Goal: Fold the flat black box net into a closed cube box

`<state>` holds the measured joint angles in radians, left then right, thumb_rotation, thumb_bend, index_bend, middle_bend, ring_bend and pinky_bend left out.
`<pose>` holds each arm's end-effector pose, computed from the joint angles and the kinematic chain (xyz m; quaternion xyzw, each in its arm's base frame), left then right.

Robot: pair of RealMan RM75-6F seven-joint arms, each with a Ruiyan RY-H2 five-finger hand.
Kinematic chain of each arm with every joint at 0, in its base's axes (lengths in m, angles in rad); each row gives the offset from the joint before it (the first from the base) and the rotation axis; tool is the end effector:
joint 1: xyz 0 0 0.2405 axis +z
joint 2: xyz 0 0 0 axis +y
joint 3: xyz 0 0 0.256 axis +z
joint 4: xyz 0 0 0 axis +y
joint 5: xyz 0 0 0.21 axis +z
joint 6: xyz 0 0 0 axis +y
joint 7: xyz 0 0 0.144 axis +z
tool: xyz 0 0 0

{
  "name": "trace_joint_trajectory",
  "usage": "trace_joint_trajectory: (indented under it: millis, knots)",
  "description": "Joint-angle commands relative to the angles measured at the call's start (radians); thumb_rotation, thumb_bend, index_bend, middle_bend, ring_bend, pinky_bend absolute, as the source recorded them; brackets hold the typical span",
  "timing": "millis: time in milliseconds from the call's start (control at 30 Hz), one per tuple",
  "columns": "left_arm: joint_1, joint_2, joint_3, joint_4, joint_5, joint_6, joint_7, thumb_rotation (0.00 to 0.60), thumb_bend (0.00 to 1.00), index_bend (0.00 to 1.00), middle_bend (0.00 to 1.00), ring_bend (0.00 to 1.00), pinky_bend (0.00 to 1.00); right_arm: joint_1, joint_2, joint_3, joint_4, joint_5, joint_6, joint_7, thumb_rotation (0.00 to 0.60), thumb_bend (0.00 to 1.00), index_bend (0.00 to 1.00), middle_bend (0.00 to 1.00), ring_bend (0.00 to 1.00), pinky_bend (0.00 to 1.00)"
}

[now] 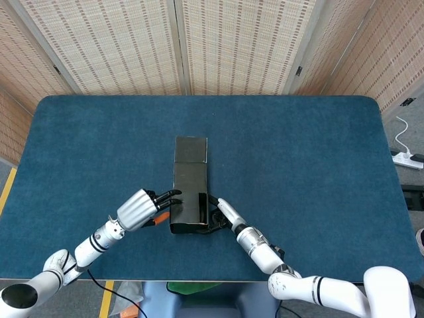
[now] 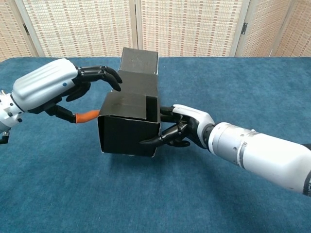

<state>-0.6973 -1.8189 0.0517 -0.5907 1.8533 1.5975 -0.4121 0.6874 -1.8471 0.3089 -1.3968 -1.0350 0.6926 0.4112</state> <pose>-0.1879 0.3275 -0.0093 -0.7677 -0.1332 -0.5627 0.2763 -0.1021 -0.3024 -0.1161 0.4866 -0.7526 0.4271 0.1200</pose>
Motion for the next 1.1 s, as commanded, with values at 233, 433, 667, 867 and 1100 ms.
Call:
trace_joint_trajectory:
  millis: [233, 433, 667, 867, 1100]
  knots:
    - [-0.023, -0.05, 0.049, 0.107, 0.035, 0.017, 0.01, 0.6, 0.34, 0.42, 0.41, 0.85, 0.89, 0.006, -0.023, -0.01, 0.026, 0.002, 0.01, -0.024, 0.6, 0.32, 0.58, 0.62, 0.78, 1.0]
    - [-0.036, -0.067, 0.071, 0.142, 0.038, 0.001, 0.003, 0.6, 0.34, 0.42, 0.42, 0.85, 0.88, 0.009, -0.038, -0.016, 0.047, -0.006, 0.013, -0.034, 0.6, 0.32, 0.58, 0.62, 0.78, 1.0]
    - [-0.053, -0.069, 0.112, 0.175, 0.06, -0.026, 0.019, 0.6, 0.34, 0.42, 0.41, 0.85, 0.88, 0.011, -0.059, -0.024, 0.085, -0.017, 0.019, -0.048, 0.6, 0.32, 0.58, 0.62, 0.78, 1.0]
    - [-0.066, -0.064, 0.142, 0.181, 0.072, -0.057, 0.041, 0.6, 0.34, 0.42, 0.42, 0.85, 0.88, 0.011, -0.078, -0.031, 0.118, -0.026, 0.016, -0.047, 0.6, 0.32, 0.58, 0.62, 0.78, 1.0]
    - [-0.078, -0.034, 0.162, 0.119, 0.066, -0.134, 0.095, 0.6, 0.34, 0.43, 0.42, 0.85, 0.87, 0.004, -0.088, -0.038, 0.132, -0.047, 0.019, -0.038, 0.6, 0.32, 0.58, 0.62, 0.78, 1.0]
